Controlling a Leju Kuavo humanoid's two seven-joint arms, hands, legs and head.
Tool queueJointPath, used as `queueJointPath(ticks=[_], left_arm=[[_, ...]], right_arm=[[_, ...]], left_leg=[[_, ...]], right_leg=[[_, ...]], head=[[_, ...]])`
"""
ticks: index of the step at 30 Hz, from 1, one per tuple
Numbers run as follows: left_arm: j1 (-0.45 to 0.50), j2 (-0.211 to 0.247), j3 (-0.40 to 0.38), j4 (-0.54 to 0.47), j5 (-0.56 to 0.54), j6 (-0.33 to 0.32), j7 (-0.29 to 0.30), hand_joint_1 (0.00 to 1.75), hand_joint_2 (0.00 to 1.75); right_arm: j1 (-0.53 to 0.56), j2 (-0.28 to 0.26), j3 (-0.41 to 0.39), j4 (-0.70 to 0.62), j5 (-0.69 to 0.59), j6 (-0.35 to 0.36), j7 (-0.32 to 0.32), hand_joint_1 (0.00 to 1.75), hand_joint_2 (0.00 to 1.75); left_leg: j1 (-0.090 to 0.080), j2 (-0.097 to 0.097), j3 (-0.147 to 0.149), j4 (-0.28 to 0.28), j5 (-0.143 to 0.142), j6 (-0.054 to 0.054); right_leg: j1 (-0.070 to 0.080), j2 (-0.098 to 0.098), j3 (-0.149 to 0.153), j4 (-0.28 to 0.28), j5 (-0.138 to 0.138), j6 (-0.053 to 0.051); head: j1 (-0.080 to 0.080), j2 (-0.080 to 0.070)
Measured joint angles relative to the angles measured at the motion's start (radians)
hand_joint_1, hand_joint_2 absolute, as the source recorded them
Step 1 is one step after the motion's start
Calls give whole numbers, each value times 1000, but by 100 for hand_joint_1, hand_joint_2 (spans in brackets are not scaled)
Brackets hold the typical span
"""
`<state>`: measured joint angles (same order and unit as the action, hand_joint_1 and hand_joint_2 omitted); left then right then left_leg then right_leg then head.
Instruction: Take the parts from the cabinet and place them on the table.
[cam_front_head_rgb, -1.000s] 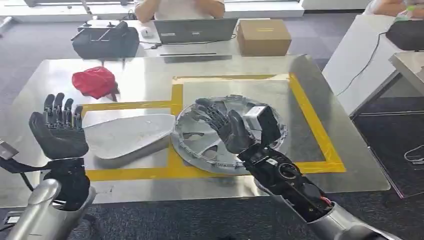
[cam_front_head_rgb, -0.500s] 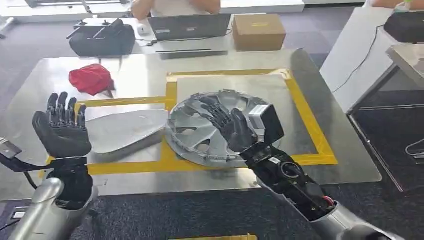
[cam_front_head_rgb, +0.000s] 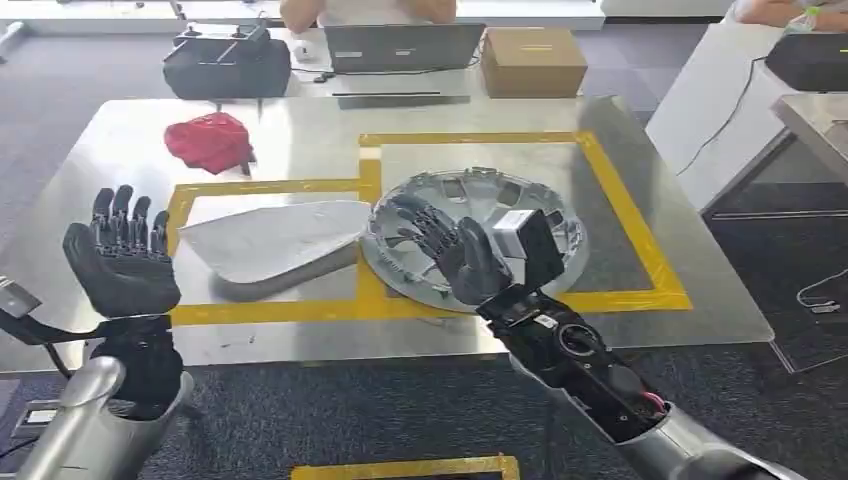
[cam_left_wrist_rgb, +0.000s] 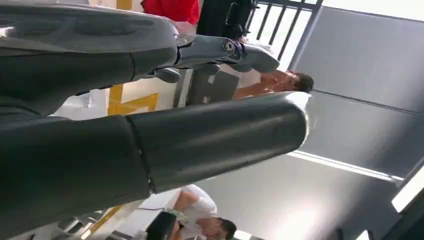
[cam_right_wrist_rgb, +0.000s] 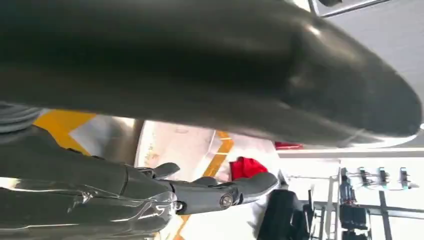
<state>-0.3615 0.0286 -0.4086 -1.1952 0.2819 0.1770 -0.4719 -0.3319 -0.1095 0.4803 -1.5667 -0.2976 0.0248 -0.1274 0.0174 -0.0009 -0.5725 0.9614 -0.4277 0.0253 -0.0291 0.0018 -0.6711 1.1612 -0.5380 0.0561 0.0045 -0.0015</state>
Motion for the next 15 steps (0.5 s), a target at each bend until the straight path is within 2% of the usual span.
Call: queueJointPath(ticks=[1,2,3,4,5,6,7,8,9,11,12,13,14,15], left_arm=[[1,0,0,0,0,0,0,0,0],[3,0,0,0,0,0,0,0,0],[5,0,0,0,0,0,0,0,0],[6,0,0,0,0,0,0,0,0],[5,0,0,0,0,0,0,0,0],[5,0,0,0,0,0,0,0,0],[5,-1,0,0,0,0,0,0,0],[4,-1,0,0,0,0,0,0,0],[5,-1,0,0,0,0,0,0,0],[6,-2,0,0,0,-2,-1,0,0],[6,0,0,-1,0,-3,-1,0,0],[5,1,0,-1,0,-3,-2,0,0],[3,2,0,-1,0,-3,-2,0,0],[3,2,0,-1,1,-3,-2,0,0]], right_arm=[[1,0,0,0,0,0,0,0,0],[2,0,0,0,0,0,0,0,0],[4,0,0,1,0,0,0,0,0],[4,0,1,1,0,0,0,0,0],[4,0,0,1,0,0,0,0,0],[3,0,0,1,0,0,0,0,0],[0,0,0,1,0,0,0,0,0],[0,0,0,1,0,0,0,0,0],[0,0,0,0,0,0,0,0,0],[-1,0,0,0,0,0,0,0,0],[-1,0,-1,0,0,0,0,0,0],[-2,0,0,0,0,0,0,0,0],[-2,0,0,0,0,0,0,0,0],[1,0,0,0,0,0,0,0,0]], left_leg=[[-5,1,-7,0,5,4],[-10,1,-13,0,9,7],[-15,1,-19,1,14,9],[-19,1,-23,1,17,10],[-24,0,-25,1,21,10],[-28,-1,-25,1,24,9],[-26,1,-26,1,27,9],[-30,1,-30,0,32,4],[-25,3,-30,-2,38,-3],[-21,6,-30,-5,48,-14],[-26,5,-34,-5,43,-21],[-23,2,-45,16,11,-29],[-21,1,-69,74,-41,-34],[-16,1,-100,156,-96,-42]], right_leg=[[2,0,-27,83,-38,0],[4,0,-37,133,-54,-2],[7,0,-22,130,-47,-7],[11,0,17,79,-19,-16],[19,0,74,-11,18,-28],[28,1,138,-114,53,-46],[37,0,177,-191,48,-68],[37,-6,192,-215,52,-63],[42,-2,189,-215,62,-59],[48,-2,187,-221,69,-67],[31,-6,190,-242,87,-70],[30,-8,183,-247,98,-72],[28,-9,173,-247,106,-78],[27,-9,160,-247,114,-78]], head=[[6,0],[10,0],[12,0],[13,0],[18,0],[24,0],[25,0],[15,0],[13,0],[24,0],[26,0],[23,0],[13,0],[3,0]])
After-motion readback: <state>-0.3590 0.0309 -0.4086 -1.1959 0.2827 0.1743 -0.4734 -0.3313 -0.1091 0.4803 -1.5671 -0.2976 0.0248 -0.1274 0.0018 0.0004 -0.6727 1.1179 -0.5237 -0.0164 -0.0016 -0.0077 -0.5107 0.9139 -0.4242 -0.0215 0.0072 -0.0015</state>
